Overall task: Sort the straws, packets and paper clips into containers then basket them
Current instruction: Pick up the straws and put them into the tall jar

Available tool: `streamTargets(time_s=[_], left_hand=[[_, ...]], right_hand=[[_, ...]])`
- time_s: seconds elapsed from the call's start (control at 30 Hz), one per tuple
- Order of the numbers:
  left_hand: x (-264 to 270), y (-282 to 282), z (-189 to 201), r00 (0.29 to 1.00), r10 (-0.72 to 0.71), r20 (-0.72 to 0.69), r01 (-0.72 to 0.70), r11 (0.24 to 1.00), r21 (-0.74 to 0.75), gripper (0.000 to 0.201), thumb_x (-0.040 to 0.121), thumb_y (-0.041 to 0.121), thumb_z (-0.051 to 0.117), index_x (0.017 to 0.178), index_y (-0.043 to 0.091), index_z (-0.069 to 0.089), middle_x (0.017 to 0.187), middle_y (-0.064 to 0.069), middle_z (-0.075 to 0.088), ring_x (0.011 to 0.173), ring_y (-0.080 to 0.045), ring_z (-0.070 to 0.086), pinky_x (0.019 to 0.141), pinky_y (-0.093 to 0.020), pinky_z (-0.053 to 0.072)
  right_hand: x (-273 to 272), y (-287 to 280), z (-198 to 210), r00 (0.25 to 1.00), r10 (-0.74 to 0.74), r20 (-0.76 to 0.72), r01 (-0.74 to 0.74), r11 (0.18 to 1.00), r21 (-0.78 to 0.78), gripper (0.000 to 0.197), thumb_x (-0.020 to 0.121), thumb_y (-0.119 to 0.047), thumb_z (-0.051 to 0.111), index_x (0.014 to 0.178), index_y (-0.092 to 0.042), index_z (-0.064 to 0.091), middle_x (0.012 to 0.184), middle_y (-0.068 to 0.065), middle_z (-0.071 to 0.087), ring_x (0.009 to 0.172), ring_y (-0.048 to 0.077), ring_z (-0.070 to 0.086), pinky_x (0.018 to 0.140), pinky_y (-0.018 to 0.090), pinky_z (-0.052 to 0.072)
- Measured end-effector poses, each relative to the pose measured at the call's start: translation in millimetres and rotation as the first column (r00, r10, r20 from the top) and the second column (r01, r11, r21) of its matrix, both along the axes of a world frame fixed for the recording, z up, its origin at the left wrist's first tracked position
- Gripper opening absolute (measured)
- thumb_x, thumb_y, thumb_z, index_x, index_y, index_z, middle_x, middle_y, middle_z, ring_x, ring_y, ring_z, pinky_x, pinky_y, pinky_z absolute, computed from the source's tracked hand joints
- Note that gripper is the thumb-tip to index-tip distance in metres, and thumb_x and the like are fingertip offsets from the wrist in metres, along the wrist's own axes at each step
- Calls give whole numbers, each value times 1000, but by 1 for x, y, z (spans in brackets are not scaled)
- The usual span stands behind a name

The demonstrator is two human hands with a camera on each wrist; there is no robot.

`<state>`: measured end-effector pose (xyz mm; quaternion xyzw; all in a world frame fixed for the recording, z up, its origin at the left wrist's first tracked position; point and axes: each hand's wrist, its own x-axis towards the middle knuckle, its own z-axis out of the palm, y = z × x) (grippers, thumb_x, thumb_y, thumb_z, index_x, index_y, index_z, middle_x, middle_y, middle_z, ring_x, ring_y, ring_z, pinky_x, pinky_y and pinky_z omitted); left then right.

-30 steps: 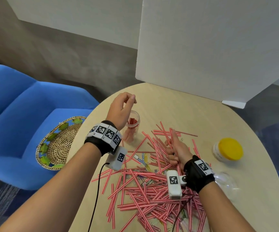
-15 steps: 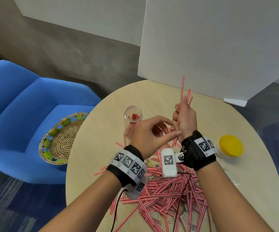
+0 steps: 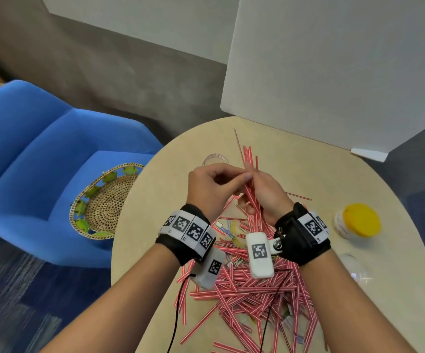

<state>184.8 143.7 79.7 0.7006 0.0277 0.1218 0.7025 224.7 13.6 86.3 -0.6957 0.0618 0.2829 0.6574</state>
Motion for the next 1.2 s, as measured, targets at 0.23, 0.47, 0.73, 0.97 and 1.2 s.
streamTargets(time_s=[0.23,0.47,0.73,0.97,1.2], left_hand=[[7,25,-3,968,247,51,-252,954,160,15,91,31,67,87,18,72,73,-2,65,66,-8,58,63,-27,49],[-23,57,-68,943,2,-332,141,904,405,18,81,31,77,68,20,72,52,11,57,49,-2,50,56,-18,43],[-46,68,-130,750,124,-650,432,652,623,63,56,51,89,110,32,61,99,4,51,86,-12,53,78,-25,46],[-42,68,-137,743,131,-656,458,615,642,51,55,49,90,88,26,59,94,5,46,85,-16,52,73,-28,46],[-45,61,-137,763,124,-634,465,576,672,48,63,45,87,95,25,56,100,3,46,91,-17,49,79,-29,47]], right_hand=[[14,1,19,1000,-13,11,13,1000,0,56,84,-77,44,81,-22,52,55,-9,27,43,8,18,36,20,18],[43,33,73,886,-310,346,206,930,305,53,93,-49,61,56,-28,29,47,-7,21,41,12,14,39,23,19],[54,78,40,883,-210,420,127,968,217,56,100,-46,44,50,-26,31,48,-5,25,47,18,28,59,33,39],[49,64,-2,828,123,547,24,967,-253,48,101,-47,42,63,-20,49,66,-1,52,63,10,50,71,25,45],[46,41,-14,708,289,645,-22,921,-388,16,93,-34,64,98,-19,61,103,-3,58,92,2,56,84,15,43]])
